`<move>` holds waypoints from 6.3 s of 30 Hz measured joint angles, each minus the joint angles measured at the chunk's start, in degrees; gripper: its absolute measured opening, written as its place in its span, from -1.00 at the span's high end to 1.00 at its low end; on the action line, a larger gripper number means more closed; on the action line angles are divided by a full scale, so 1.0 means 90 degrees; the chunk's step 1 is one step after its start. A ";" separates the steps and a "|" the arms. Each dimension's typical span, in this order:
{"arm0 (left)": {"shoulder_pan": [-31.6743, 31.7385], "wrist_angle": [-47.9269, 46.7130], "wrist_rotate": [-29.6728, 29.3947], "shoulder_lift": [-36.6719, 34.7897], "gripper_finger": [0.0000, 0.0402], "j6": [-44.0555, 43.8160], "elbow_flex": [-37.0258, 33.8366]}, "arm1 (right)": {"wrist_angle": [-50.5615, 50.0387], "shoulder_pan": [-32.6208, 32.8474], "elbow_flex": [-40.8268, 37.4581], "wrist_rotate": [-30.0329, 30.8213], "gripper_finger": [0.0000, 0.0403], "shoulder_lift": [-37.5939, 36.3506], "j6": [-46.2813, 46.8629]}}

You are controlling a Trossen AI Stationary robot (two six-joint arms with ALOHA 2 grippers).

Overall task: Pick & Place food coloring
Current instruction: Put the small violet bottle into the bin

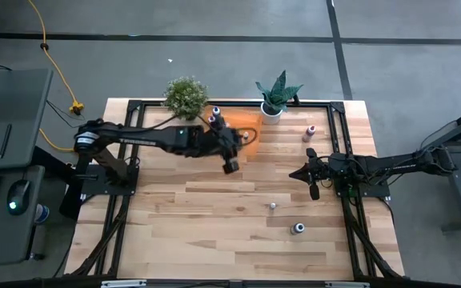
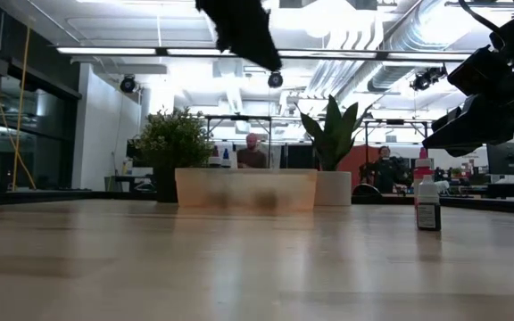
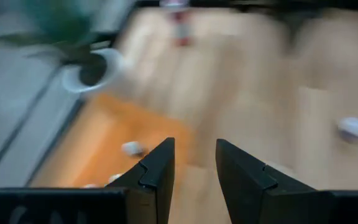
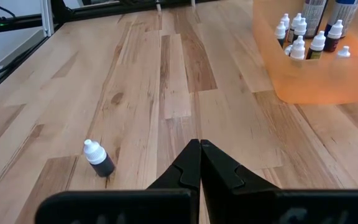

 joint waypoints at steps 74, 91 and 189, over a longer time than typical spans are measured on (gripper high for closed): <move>-0.0603 0.5361 0.3605 0.4177 -0.21 0.1220 0.0014 | 0.0027 -0.0002 0.0000 0.0000 1.00 -0.0002 0.0000; -0.0620 0.5467 0.3856 0.4172 -0.01 0.1153 0.0039 | 0.0029 -0.0002 0.0001 0.0000 1.00 0.0000 0.0000; -0.0771 0.2262 0.3352 0.4396 0.07 0.1141 0.1822 | 0.0029 -0.0002 0.0001 0.0000 1.00 0.0002 0.0000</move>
